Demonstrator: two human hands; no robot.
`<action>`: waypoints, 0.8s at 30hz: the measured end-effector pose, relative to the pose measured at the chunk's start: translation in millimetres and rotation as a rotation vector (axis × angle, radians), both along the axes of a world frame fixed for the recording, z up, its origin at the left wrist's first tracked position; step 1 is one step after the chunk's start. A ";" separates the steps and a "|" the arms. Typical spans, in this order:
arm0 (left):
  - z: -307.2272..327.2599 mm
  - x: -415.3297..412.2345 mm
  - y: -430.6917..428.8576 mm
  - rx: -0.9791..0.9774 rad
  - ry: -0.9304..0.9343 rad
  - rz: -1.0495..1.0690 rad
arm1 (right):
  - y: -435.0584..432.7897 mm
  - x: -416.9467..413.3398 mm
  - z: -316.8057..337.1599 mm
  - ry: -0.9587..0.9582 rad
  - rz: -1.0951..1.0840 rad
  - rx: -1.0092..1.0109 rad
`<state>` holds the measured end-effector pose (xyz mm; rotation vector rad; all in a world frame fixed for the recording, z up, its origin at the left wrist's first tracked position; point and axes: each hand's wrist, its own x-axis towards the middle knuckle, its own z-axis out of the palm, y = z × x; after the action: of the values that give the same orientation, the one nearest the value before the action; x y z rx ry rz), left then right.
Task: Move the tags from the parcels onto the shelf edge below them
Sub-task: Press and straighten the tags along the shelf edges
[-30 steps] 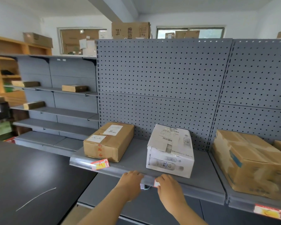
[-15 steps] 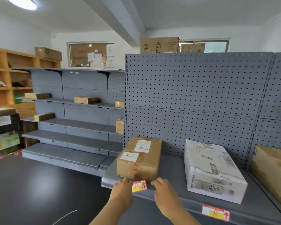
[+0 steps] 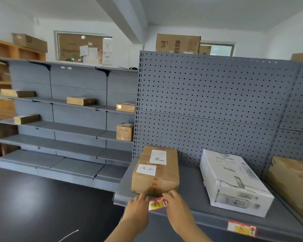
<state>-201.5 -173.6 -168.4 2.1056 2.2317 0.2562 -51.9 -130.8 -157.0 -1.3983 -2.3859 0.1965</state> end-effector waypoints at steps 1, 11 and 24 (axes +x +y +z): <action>0.1 0.6 0.3 0.001 -0.008 0.000 | 1.0 -0.5 -0.6 0.003 0.003 -0.005; 4.4 -4.3 2.7 0.009 0.038 -0.010 | 2.9 -8.5 -5.8 0.018 -0.009 -0.007; 11.9 -13.7 -0.3 -0.025 0.077 0.006 | 2.2 -15.0 -16.5 -0.182 0.041 0.148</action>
<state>-215.2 -173.9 -156.5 2.1316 2.2714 0.1488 -67.0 -128.6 -173.5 -1.3502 -2.5187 -0.1005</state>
